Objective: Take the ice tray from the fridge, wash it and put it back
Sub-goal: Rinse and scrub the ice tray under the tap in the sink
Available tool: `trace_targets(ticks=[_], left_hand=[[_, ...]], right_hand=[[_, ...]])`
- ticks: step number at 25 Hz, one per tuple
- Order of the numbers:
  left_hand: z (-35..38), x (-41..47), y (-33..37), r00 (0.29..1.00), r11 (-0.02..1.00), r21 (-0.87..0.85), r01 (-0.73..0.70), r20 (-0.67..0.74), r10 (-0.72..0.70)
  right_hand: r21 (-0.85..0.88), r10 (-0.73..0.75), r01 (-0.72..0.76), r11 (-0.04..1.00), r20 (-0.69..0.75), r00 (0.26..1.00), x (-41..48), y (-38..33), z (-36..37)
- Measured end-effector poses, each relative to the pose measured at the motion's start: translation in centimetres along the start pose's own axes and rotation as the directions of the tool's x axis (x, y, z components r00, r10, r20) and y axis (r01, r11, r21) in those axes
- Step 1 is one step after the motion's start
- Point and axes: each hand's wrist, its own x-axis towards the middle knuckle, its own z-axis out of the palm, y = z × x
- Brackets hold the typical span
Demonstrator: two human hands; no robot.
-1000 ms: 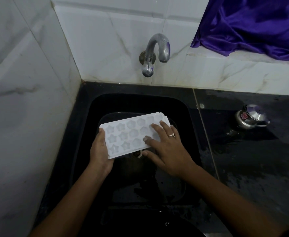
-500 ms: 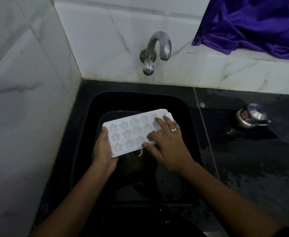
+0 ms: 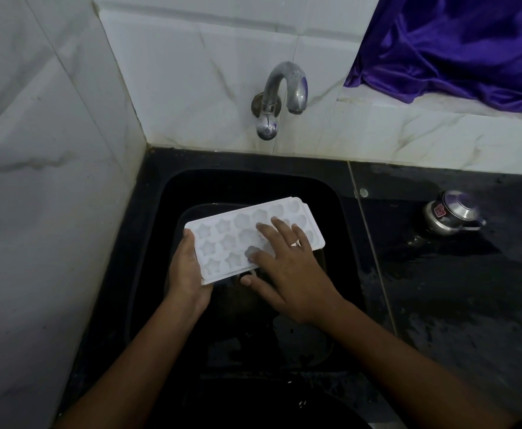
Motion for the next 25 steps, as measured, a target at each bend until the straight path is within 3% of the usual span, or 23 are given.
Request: trace_targets(ticks=[4,8,13,17,21,25], left_hand=[[0.2,-0.5,0.0,1.000,1.000,0.006,0.015,0.010,-0.015],[-0.2,-0.4,0.1,1.000,1.000,0.007,0.009,-0.003,-0.009],[0.4,-0.5,-0.2,1.000,0.999,-0.017,0.030,0.001,-0.029],[-0.1,-0.2,0.0,1.000,1.000,-0.007,0.016,-0.006,-0.016],[0.5,-0.5,-0.4,0.999,0.999,0.003,0.035,-0.006,-0.035],[0.0,-0.5,0.1,1.000,1.000,0.016,0.016,-0.009,-0.015]], right_hand=[[0.024,0.055,-0.055,0.998,0.017,0.998,0.7,-0.2,0.0],[-0.041,-0.037,0.039,0.998,0.049,0.998,0.3,0.3,0.0],[0.009,0.035,-0.035,0.999,0.017,0.999,0.9,-0.4,-0.2],[-0.036,-0.028,0.029,0.999,0.016,0.999,0.0,0.5,0.0],[0.007,0.050,-0.050,0.999,0.007,0.999,0.8,-0.3,0.0],[-0.066,-0.020,0.023,0.998,0.039,0.999,-0.4,0.6,0.2]])
